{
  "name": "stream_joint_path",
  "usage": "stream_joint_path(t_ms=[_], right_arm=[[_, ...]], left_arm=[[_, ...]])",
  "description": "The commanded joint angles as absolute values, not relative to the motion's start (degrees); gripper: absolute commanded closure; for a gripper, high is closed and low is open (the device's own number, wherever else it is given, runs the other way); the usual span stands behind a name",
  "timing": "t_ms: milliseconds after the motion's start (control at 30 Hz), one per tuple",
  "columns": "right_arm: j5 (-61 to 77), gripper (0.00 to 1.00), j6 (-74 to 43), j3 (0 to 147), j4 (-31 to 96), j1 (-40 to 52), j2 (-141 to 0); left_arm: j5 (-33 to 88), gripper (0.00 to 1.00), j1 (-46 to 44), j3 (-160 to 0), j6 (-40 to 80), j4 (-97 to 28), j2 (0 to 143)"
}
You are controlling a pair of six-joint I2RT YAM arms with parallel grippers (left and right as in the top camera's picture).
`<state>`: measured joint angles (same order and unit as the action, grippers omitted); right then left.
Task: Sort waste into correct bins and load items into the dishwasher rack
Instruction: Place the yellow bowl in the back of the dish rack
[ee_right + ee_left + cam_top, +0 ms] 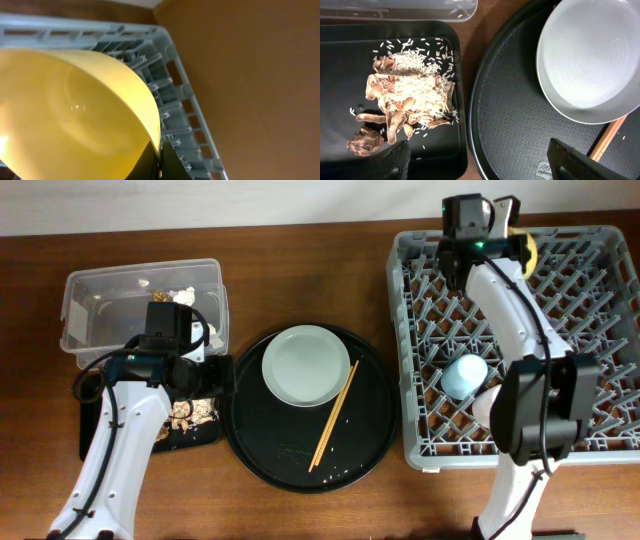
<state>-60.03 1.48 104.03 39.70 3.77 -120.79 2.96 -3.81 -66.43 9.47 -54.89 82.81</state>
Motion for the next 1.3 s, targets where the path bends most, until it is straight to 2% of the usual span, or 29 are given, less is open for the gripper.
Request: stream_joint_path(t_ms=[0,133,200,233,433,933,1000,1033,1067,1100,1200,1267], right_arm=[[-61.78,0.96,-3.97,104.03,41.91,3.36,-122.65],[-60.9,0.96,-5.48,103.94,43.57,3.42,-122.63],[-75.44,0.96,-6.24,103.96,37.47,3.36,-122.54],[-75.61,0.96,-4.82,103.96,36.1,3.33,-122.52],[-63.35,0.96,-4.82,102.48,37.28,3.36,-122.58],[-58.67,0.96,-5.08,101.14,43.59,6.92,-122.63],[-58.61,0.96,-13.3,101.16,49.56,7.16,-121.58],[-57.39,0.94,-16.01,101.16,51.81,7.16,-120.4],[-53.17,0.77,-15.94,101.16,53.01,7.16,-118.58],[-48.49,0.66,-15.94,101.19,54.57,7.16,-116.57],[-38.63,0.4,-15.94,101.19,58.87,7.18,-111.24],[-24.56,0.33,-14.26,101.21,62.22,7.18,-104.4]], left_arm=[[2.76,0.13,-3.57,-66.59,9.82,-54.94,81.93],[2.79,0.13,-3.57,-66.59,9.82,-54.96,81.93],[4.29,0.13,-3.57,-66.59,9.82,-54.96,81.93],[4.27,0.13,-3.57,-66.59,9.8,-54.92,81.93],[4.27,0.13,-3.57,-66.59,9.82,-54.87,81.93],[4.27,0.13,-3.57,-66.59,9.8,-54.89,81.93],[4.27,0.13,-3.57,-66.59,9.8,-54.92,81.93],[4.27,0.13,-3.57,-66.59,9.8,-54.92,81.93],[4.27,0.13,-3.57,-66.59,9.8,-54.89,81.93],[4.27,0.13,-3.57,-66.59,9.8,-54.89,81.93],[4.27,0.13,-3.57,-66.59,9.8,-54.92,81.93],[4.23,0.13,-3.57,-66.59,9.78,-54.98,81.93]])
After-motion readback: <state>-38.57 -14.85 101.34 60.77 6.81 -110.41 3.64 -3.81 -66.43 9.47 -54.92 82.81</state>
